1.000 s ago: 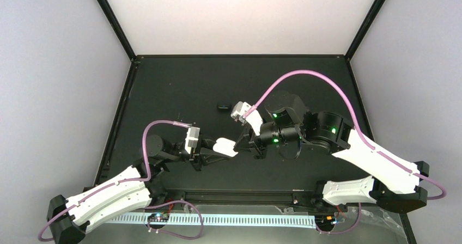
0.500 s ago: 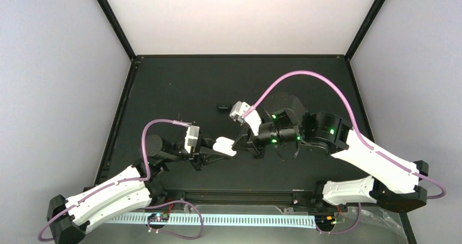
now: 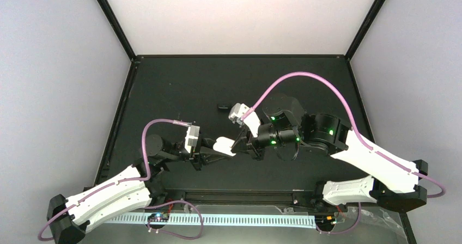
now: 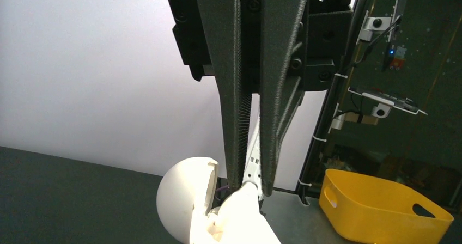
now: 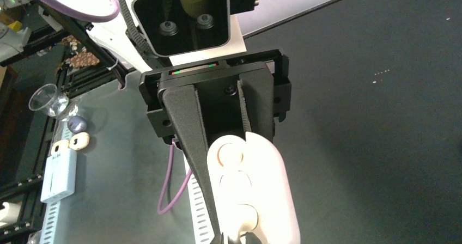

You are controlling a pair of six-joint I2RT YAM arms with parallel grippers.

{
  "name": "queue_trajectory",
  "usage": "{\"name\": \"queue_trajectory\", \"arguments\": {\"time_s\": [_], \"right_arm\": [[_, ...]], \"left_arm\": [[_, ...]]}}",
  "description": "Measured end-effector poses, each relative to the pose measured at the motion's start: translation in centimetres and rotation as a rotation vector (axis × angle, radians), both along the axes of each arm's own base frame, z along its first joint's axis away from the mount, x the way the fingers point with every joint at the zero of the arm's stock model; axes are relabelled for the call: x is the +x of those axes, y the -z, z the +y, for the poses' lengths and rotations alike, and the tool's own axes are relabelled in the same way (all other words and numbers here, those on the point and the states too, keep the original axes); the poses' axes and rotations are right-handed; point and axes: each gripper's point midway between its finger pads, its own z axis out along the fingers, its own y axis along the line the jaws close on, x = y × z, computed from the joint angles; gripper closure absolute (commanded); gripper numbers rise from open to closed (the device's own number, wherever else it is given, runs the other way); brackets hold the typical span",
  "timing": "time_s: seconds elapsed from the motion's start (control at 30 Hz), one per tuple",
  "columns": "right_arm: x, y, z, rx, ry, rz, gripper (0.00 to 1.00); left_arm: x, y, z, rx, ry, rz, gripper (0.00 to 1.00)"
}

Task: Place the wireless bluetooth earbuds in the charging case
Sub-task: Place the earbud in the charging case, then close the charging case.

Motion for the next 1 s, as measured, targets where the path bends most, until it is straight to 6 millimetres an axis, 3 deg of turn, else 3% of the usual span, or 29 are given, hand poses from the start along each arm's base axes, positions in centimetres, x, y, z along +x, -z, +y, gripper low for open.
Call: {"name": "queue_trajectory", "arguments": {"time_s": [0.23,0.5,0.83,1.0], "right_arm": [[0.0,0.1,0.0,-0.003,0.000,0.002,0.86],[-0.1,-0.1,-0.2,0.002,0.005,0.001,0.68],[0.3,-2.3,-1.7,0.056,0.054,-0.047,0.63],[2.0,-3.6,-3.1,0.096,0.174,-0.100,0.57]], "left_arm": [[0.2,0.0,-0.1,0.001,-0.008,0.004,0.98],[0.4,0.0,-0.1,-0.001,-0.018,0.007,0.98],[0.5,0.2,-0.2,0.005,-0.019,0.014,0.98],[0.5,0.3,-0.2,0.006,-0.017,0.020,0.98]]}}
